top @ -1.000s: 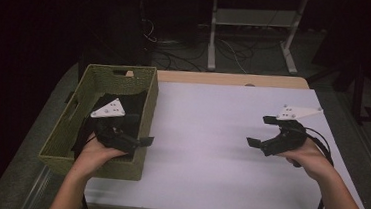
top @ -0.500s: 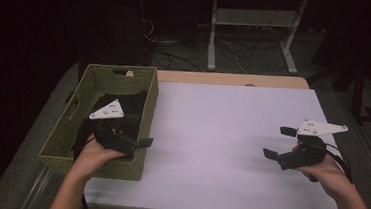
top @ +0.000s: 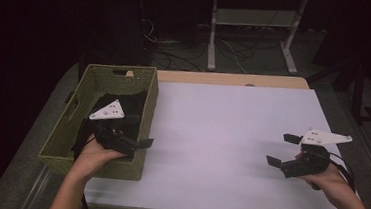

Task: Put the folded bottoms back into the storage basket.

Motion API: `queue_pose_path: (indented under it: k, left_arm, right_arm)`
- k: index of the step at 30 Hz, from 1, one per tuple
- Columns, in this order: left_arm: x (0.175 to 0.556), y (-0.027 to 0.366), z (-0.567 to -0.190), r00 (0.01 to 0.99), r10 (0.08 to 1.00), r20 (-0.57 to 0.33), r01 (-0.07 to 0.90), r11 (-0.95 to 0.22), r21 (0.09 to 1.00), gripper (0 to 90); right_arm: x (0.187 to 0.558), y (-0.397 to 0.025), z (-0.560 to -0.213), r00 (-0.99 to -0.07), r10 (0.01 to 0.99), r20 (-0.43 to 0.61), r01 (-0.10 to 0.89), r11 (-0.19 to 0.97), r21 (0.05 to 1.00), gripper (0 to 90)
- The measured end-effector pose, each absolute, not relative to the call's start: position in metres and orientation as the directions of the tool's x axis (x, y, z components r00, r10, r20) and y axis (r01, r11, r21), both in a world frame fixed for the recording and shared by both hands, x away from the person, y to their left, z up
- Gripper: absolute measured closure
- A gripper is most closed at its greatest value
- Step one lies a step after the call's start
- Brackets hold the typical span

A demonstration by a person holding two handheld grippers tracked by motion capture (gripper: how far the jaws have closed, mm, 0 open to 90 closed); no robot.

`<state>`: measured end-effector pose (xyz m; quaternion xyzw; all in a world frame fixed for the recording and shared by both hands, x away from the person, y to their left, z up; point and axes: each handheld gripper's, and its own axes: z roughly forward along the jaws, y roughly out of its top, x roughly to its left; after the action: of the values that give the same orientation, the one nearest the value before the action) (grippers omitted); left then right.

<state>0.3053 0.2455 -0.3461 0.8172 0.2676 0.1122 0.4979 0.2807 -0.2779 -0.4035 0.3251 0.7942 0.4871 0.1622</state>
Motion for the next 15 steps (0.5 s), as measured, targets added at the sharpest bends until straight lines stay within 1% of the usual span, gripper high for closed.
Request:
queue_pose_path:
  k: [15]
  left_arm:
    - [0.3056, 0.2455, -0.3462, 0.831, 0.549, -0.084, 0.327, -0.362, 0.873, 0.2]
  right_arm:
    - [0.2812, -0.2791, -0.405, -0.737, 0.673, 0.06, 0.359, 0.314, 0.879, 0.0]
